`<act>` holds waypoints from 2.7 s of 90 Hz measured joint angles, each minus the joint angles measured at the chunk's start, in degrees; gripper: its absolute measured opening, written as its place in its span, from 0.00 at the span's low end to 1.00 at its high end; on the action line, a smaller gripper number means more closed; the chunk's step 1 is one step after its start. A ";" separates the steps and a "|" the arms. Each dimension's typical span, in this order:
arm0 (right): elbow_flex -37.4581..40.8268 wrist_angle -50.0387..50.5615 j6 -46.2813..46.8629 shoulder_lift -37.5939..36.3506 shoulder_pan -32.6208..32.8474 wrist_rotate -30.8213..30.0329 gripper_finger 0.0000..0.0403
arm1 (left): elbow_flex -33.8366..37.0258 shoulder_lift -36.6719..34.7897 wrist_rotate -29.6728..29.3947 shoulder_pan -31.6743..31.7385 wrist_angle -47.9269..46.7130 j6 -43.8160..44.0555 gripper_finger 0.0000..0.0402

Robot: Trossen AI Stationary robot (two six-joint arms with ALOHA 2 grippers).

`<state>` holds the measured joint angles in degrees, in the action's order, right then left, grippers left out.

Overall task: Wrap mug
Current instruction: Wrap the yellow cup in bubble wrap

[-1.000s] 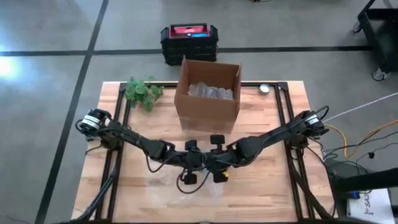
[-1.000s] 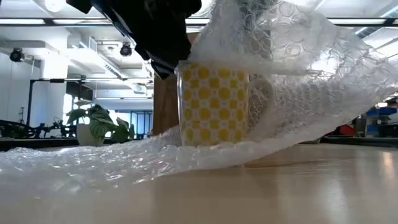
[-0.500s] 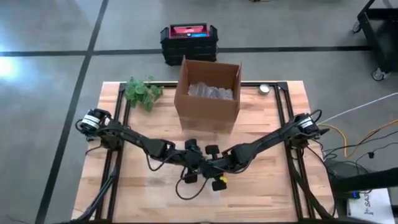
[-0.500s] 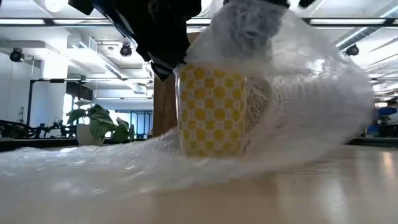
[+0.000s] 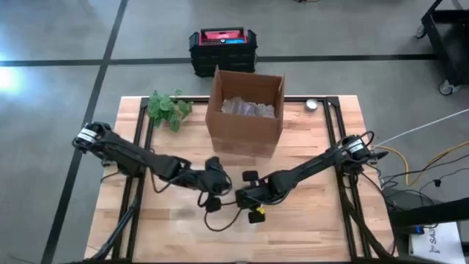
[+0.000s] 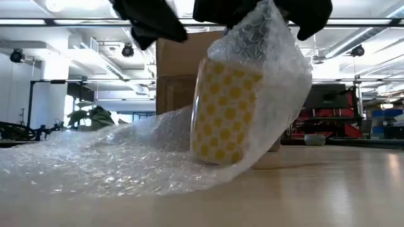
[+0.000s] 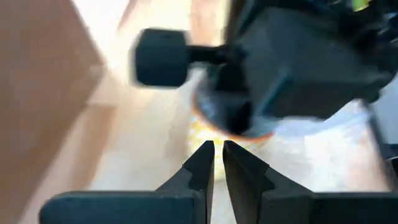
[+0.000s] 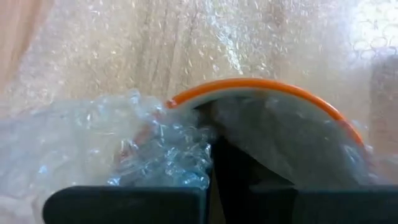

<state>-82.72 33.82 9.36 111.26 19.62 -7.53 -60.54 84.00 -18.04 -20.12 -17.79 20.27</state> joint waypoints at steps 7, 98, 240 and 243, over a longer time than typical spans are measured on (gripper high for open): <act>0.00 -0.28 -0.15 0.00 0.01 0.02 0.01 | 1.54 -0.02 -2.80 0.02 1.14 -0.13 0.05; -0.59 -0.14 -0.45 -5.33 -0.15 0.00 0.01 | 10.30 12.38 4.99 1.11 34.69 -4.66 0.05; -6.16 11.64 1.14 -5.39 -1.58 6.64 0.01 | 10.49 12.44 5.31 1.05 34.90 -4.54 0.05; -6.16 12.83 1.16 -6.44 -1.45 6.62 0.01 | 10.49 12.44 5.35 1.05 34.88 -4.54 0.05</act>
<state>-88.88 46.65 10.52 104.82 18.17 -0.91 -50.04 96.44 -12.69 -19.07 17.09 15.73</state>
